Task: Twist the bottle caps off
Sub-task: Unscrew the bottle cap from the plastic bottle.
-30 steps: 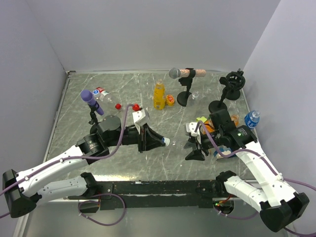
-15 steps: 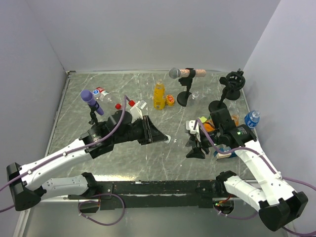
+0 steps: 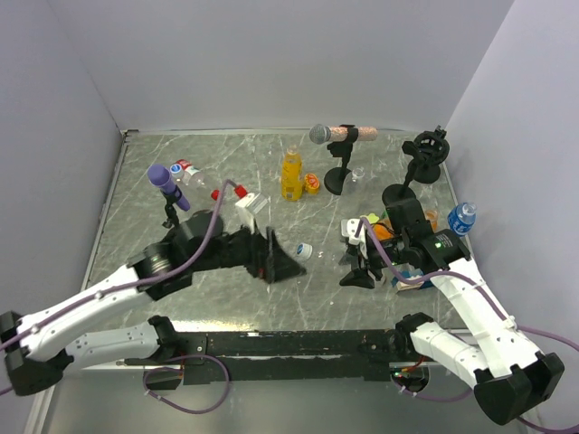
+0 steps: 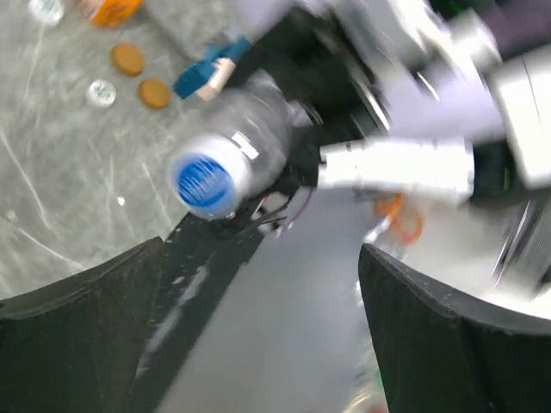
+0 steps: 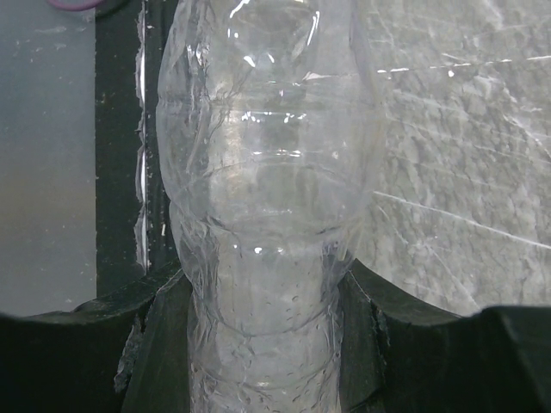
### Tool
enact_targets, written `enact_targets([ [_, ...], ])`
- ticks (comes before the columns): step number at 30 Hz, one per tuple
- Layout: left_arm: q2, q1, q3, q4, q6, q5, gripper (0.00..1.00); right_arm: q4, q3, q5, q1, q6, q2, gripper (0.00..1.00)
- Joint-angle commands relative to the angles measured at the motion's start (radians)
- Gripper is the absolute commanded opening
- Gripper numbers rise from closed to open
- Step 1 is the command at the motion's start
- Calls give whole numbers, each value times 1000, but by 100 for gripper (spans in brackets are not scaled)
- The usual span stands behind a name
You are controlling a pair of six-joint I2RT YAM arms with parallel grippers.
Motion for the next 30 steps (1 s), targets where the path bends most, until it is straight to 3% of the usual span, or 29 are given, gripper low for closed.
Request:
enact_targets([
  [1,-167,-9,-77,108,499,199,97,31,8,-24,-5,-10,-2,26],
  [6,-294,-7,-226,192,952,258,97,9,10,-51,-7,-51,-3,26],
  [11,-177,-7,-156,190,1139,264,97,-2,-13,-77,-7,-94,-21,27],
  [14,-71,-7,-91,176,1182,295,99,1,-30,-99,-7,-110,-25,27],
  [19,-28,-7,-129,327,1155,278,95,-14,-22,-105,-7,-122,-20,27],
  [24,-20,-7,-136,369,1120,286,79,-11,-27,-113,-10,-125,-18,27],
  [30,-29,-7,-154,377,1094,277,65,-18,-15,-119,-8,-130,-2,27],
])
